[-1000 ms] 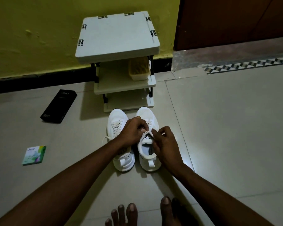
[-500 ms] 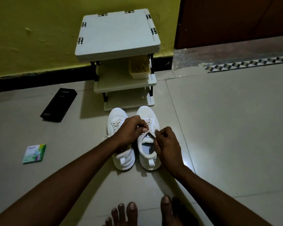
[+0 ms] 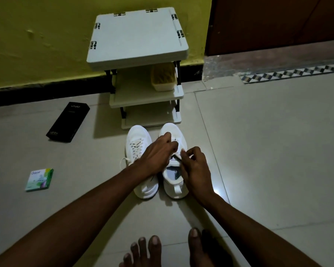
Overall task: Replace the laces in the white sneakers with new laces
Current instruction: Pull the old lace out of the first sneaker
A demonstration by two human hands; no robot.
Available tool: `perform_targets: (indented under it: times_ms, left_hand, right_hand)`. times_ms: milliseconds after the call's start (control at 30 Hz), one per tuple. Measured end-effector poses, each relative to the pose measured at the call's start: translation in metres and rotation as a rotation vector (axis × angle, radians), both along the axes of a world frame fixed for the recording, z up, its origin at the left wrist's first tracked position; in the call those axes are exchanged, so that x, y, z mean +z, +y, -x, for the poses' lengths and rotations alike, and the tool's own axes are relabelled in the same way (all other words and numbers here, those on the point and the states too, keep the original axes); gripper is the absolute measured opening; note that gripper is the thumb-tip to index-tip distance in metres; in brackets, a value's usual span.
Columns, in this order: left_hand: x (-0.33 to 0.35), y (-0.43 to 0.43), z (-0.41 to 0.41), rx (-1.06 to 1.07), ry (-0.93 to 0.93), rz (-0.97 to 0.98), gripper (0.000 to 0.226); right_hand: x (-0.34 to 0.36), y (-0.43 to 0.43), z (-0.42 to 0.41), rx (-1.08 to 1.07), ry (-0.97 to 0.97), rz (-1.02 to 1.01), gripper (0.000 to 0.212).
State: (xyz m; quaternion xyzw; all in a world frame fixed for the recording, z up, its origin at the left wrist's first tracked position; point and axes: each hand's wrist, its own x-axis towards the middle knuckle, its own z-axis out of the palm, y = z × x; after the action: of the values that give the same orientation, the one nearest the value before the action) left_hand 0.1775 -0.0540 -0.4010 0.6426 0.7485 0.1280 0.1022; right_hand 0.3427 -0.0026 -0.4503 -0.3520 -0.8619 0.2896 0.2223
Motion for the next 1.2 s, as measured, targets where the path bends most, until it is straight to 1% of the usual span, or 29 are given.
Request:
perform_targets:
  times_ms: [100, 200, 267, 300, 367, 467, 533, 600, 767, 833, 900, 1033, 1100, 1200]
  left_hand:
    - [-0.006, -0.002, 0.000, 0.095, -0.153, -0.001, 0.029]
    - [-0.011, -0.001, -0.002, 0.206, -0.295, -0.032, 0.031]
    - [-0.010, 0.000, -0.003, 0.266, -0.370, -0.031, 0.031]
    - [-0.008, 0.000, -0.004, 0.289, -0.404, -0.019, 0.030]
    - [-0.002, 0.002, -0.003, 0.293, -0.446, 0.024, 0.023]
    - [0.007, 0.002, 0.002, 0.261, -0.475, 0.066, 0.011]
    - [0.011, -0.001, 0.005, 0.270, -0.537, 0.068, 0.011]
    - [0.011, -0.002, 0.006, 0.280, -0.541, 0.067, 0.015]
    - [0.009, -0.003, 0.005, 0.264, -0.452, -0.039, 0.009]
    - [0.008, -0.005, 0.005, 0.225, -0.426, -0.097, 0.009]
    - [0.006, -0.006, 0.002, 0.179, -0.377, -0.133, 0.007]
    - [0.001, -0.007, -0.005, 0.139, -0.258, -0.174, 0.010]
    - [-0.003, -0.008, -0.005, 0.164, -0.271, -0.190, 0.008]
    - [-0.005, -0.008, -0.007, 0.296, -0.458, -0.193, 0.004]
  right_hand:
    - [-0.003, 0.000, 0.001, 0.003, 0.024, -0.001, 0.034]
    - [-0.005, 0.001, 0.004, -0.037, 0.089, 0.116, 0.026]
    - [-0.004, 0.000, 0.003, -0.007, 0.080, 0.062, 0.034]
    - [-0.004, 0.000, 0.002, 0.015, 0.084, 0.039, 0.038]
    - [-0.003, 0.001, 0.000, 0.022, 0.126, 0.070, 0.041]
    - [0.000, 0.005, -0.001, -0.031, 0.177, 0.126, 0.035]
    - [0.003, 0.010, 0.001, -0.043, 0.174, 0.108, 0.035]
    - [0.008, 0.014, 0.003, -0.016, 0.157, 0.062, 0.031]
    - [0.014, 0.020, 0.009, 0.061, 0.034, -0.120, 0.013]
    - [0.015, 0.020, 0.011, 0.064, 0.014, -0.151, 0.017]
    - [0.015, 0.020, 0.011, 0.049, 0.010, -0.145, 0.024]
    - [0.020, 0.019, 0.012, 0.039, 0.035, -0.122, 0.030]
    - [0.022, 0.020, 0.010, 0.042, 0.057, -0.111, 0.032]
    - [0.022, 0.021, 0.008, 0.024, 0.084, -0.069, 0.030]
